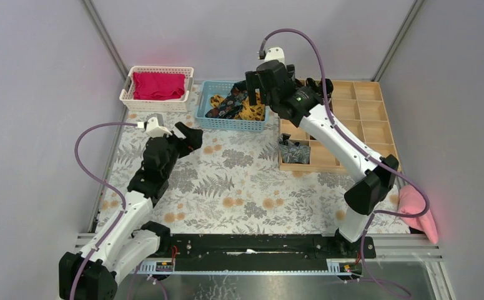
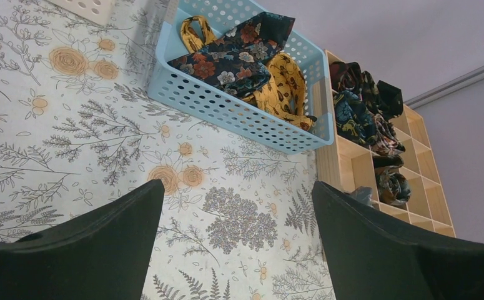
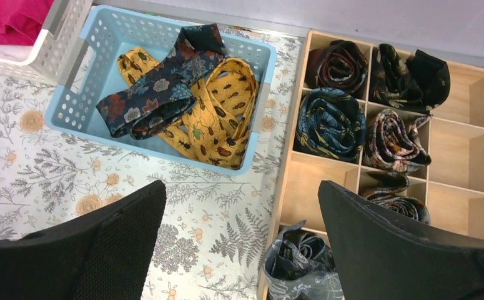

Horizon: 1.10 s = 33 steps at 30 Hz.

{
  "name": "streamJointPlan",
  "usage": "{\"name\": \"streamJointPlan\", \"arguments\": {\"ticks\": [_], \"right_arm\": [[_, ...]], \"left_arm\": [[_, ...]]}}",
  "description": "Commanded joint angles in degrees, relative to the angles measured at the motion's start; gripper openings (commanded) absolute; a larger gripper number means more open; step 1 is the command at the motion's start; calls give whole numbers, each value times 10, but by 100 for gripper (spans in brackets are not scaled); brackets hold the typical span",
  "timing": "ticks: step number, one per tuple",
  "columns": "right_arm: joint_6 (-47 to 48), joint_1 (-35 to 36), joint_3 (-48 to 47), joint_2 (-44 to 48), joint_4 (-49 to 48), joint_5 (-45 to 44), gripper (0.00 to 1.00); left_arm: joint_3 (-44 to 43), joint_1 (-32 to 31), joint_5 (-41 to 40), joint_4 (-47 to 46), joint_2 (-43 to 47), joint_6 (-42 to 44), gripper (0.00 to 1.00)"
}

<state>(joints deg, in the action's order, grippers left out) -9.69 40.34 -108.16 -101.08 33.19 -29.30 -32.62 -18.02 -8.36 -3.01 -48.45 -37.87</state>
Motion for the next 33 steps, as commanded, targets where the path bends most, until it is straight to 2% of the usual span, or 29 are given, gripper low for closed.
{"name": "streamJointPlan", "arguments": {"ticks": [1, 12, 16, 18, 22, 26, 28, 29, 33], "right_arm": [[12, 1, -9, -11, -26, 1, 100], [13, 1, -38, -58, -57, -4, 100], [45, 1, -36, -82, -123, -20, 100], [61, 1, -66, -117, -133, -17, 100], [59, 1, -188, -221, -96, 28, 100], [59, 1, -302, -329, -84, 46, 92], [62, -2, -324, -363, -90, 46, 78], [53, -7, -326, -375, -94, 47, 75], [15, -31, -317, -408, -110, 90, 73]], "left_arm": [[-1, -4, -18, -8, -11, 9, 96], [0, -4, -19, -17, -27, 13, 96], [2, -4, -22, -22, -33, 13, 96], [4, -4, -27, -23, -34, 14, 97], [9, -4, -36, -32, -39, 19, 97], [-5, -4, -41, -27, -57, 24, 97], [-6, -4, -40, -26, -63, 26, 97], [-4, -4, -41, -27, -63, 26, 97], [1, -4, -49, -31, -66, 32, 97]]}}
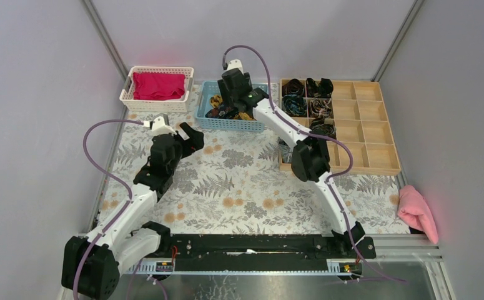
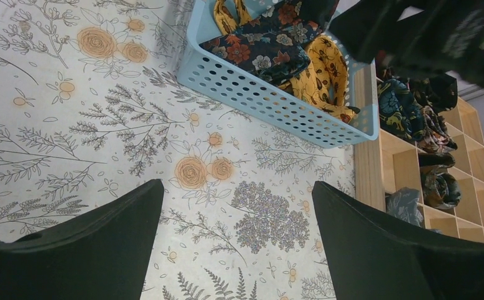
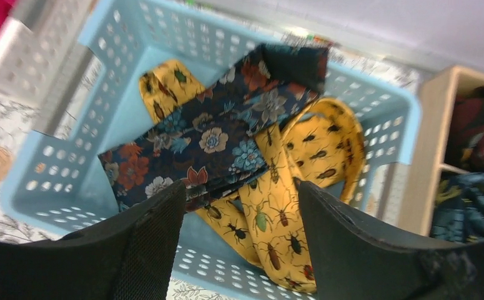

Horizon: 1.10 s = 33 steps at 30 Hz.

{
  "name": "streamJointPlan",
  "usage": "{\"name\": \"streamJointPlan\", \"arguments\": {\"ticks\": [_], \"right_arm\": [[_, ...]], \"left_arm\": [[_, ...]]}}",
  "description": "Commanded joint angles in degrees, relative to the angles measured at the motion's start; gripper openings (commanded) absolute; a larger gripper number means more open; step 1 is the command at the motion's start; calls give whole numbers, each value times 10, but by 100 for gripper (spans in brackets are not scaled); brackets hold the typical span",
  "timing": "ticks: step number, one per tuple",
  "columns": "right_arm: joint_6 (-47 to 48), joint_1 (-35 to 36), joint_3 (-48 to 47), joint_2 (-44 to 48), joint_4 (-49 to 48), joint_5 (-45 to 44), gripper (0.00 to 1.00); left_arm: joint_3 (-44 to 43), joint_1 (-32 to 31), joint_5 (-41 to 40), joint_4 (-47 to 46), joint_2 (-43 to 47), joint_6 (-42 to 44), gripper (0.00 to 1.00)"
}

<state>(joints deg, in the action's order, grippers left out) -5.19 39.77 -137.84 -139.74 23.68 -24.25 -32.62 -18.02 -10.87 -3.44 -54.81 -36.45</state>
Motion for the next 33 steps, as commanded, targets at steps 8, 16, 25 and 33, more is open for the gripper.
{"name": "streamJointPlan", "arguments": {"ticks": [8, 16, 25, 33], "right_arm": [[-74, -52, -21, -78, -19, 107, 75], [-97, -56, -29, -94, -36, 173, 78], [-99, -56, -37, -118, -53, 235, 73], [-107, -55, -50, -148, -47, 254, 72]], "left_arm": [[0, -4, -23, -29, -20, 22, 97], [4, -4, -30, -31, -25, 26, 97], [3, -3, -25, -37, -45, 30, 97], [3, -3, -25, -38, -54, 34, 97]]}}
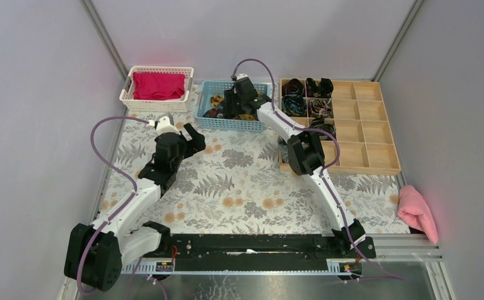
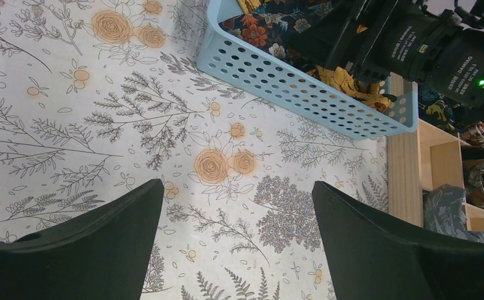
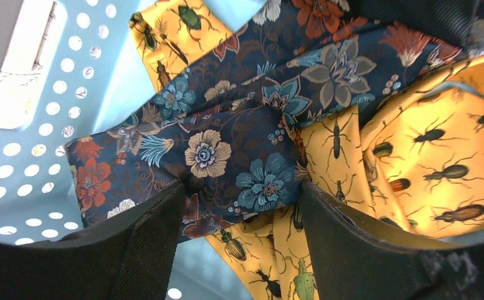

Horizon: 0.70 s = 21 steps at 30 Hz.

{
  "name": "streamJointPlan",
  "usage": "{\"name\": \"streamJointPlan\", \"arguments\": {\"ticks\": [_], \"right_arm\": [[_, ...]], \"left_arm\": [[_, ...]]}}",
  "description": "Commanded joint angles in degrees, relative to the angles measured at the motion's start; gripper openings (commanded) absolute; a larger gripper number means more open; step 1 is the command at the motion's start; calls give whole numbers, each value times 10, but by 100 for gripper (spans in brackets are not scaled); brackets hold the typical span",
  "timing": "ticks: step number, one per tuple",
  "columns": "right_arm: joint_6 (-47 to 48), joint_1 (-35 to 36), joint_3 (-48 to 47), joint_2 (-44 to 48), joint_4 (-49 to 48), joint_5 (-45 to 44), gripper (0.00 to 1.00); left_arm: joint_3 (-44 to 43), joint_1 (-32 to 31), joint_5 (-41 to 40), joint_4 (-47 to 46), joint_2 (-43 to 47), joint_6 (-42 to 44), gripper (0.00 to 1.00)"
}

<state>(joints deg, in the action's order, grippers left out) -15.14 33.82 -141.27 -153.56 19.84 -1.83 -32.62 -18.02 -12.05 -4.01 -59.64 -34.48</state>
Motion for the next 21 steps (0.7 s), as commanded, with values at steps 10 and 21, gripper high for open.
{"name": "streamJointPlan", "arguments": {"ticks": [10, 21], "right_arm": [[-8, 4, 38, 38, -65, 35, 0], [13, 10, 148, 233, -139, 34, 0]], "left_arm": [[5, -3, -12, -31, -2, 17, 97], [6, -3, -9, -33, 5, 16, 97]]}}
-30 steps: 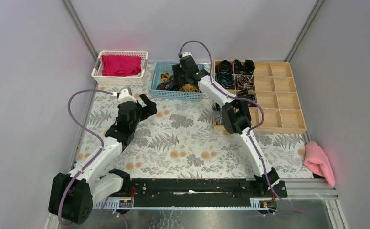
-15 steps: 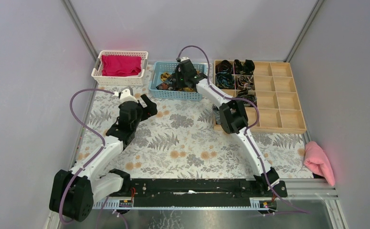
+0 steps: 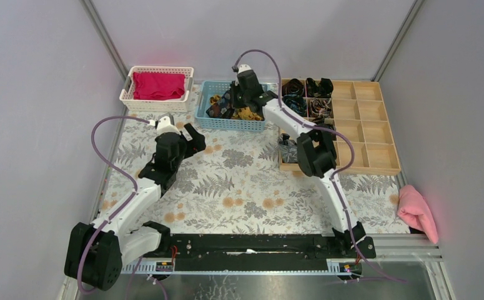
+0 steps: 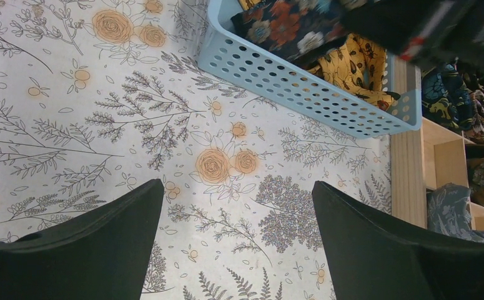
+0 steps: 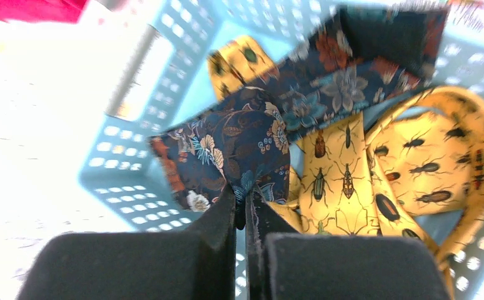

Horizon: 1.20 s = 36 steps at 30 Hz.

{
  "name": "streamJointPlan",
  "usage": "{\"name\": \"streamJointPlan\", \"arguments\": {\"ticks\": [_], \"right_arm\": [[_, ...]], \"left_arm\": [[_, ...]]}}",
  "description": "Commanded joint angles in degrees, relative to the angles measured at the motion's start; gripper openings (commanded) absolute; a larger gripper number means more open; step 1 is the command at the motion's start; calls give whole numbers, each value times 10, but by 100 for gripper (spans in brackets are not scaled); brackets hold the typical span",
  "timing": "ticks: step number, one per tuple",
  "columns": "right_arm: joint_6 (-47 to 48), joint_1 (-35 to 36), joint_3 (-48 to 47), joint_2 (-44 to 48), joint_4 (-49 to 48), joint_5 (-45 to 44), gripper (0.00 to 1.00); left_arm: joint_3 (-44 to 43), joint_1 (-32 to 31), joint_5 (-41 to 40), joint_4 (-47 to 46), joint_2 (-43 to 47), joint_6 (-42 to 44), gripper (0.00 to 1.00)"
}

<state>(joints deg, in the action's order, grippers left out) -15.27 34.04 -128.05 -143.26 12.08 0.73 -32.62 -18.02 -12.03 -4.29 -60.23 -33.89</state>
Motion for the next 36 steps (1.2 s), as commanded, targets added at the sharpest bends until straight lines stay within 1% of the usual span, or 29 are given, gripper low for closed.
{"name": "streamJointPlan", "arguments": {"ticks": [1, 3, 9, 14, 17, 21, 24, 28, 33, 36], "right_arm": [[15, 9, 27, 149, -63, 10, 0], [21, 12, 55, 187, -67, 14, 0], [47, 26, 200, 345, -112, -29, 0], [98, 58, 289, 488, -105, -106, 0], [108, 77, 336, 577, -99, -134, 0], [115, 126, 382, 694, -72, -170, 0], [90, 147, 401, 760, -37, -163, 0], [38, 154, 414, 819, 41, -148, 0], [-36, 154, 489, 866, 122, -158, 0], [-64, 154, 556, 881, 150, -145, 0]], "left_arm": [[7, -3, -8, -31, 13, 9, 97], [8, -3, -8, -32, 16, 10, 97], [11, -3, -3, -31, 31, 5, 97], [12, -3, 12, -34, 47, -2, 96], [13, -4, 23, -37, 60, -8, 96], [14, -4, 35, -40, 78, -11, 96], [10, -4, 58, -42, 83, -14, 96], [4, -11, 88, -46, 87, -24, 94], [-7, -40, 91, -40, 100, -19, 91], [-18, -54, 86, -31, 101, -11, 91]]}}
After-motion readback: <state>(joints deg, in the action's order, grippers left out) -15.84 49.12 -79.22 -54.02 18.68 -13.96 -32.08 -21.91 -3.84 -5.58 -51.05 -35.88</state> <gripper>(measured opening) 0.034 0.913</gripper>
